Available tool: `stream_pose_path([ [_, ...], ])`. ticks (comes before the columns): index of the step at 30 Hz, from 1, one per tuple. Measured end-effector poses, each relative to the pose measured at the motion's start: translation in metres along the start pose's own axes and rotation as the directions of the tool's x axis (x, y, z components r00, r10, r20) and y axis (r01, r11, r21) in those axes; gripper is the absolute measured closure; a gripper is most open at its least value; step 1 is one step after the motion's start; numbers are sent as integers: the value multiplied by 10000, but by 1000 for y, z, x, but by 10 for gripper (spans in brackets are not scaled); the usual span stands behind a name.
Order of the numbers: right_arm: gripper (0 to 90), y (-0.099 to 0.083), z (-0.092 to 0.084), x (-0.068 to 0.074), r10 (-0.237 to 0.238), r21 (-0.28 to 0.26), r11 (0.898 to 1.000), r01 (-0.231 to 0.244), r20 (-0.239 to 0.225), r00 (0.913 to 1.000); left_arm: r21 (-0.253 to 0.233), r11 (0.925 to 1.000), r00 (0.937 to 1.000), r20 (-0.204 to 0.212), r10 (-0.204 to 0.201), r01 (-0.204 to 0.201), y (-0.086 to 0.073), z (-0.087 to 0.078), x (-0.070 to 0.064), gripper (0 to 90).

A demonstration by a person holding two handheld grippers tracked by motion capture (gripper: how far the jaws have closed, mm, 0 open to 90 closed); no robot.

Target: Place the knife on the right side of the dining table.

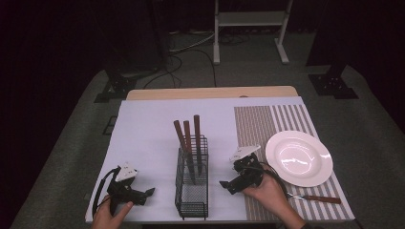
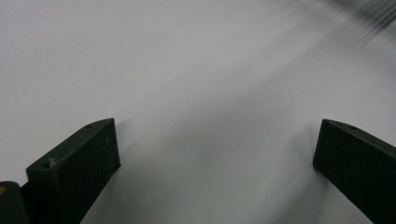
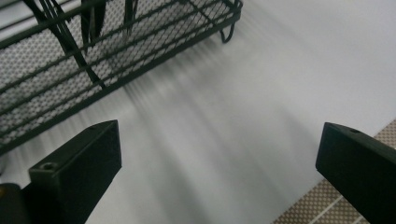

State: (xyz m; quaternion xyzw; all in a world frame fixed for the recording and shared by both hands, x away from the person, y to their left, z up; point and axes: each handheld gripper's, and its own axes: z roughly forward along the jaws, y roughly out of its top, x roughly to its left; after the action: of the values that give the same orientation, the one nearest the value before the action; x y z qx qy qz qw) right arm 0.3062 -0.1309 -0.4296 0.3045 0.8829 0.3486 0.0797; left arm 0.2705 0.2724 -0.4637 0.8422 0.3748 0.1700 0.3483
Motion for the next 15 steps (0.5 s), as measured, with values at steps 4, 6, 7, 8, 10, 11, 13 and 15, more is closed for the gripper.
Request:
stream_pose_path([
  [4,0,5,-5,-3,38,-189,9998,-38,-14,10000,-11,10000,10000,-3,-14,14,0,0,0,0],
  [6,0,7,-8,-5,85,-319,9995,-85,-10,10000,-12,10000,10000,-9,-17,17,0,0,0,0],
  [7,0,8,-9,-6,107,-375,9992,-107,-12,9999,-15,10000,10000,-13,-22,22,0,0,0,0],
  [8,0,9,-10,-7,99,-395,9992,-99,-3,10000,-14,10000,10000,-11,-23,23,0,0,0,0],
  [10,0,11,-12,-9,153,-499,9986,-153,15,9999,-14,10000,10000,-11,-23,23,0,0,0,0],
  [11,0,13,-14,-10,172,-555,9983,-171,16,9999,-14,10000,10000,-12,-22,22,0,0,0,0],
  [13,0,15,-16,-12,185,-658,9977,-182,28,9998,-13,10000,10000,-12,-23,23,0,0,0,0],
  [15,0,18,-18,-14,222,-745,9970,-219,22,9998,-13,10000,10000,-12,-23,23,0,0,0,0],
])
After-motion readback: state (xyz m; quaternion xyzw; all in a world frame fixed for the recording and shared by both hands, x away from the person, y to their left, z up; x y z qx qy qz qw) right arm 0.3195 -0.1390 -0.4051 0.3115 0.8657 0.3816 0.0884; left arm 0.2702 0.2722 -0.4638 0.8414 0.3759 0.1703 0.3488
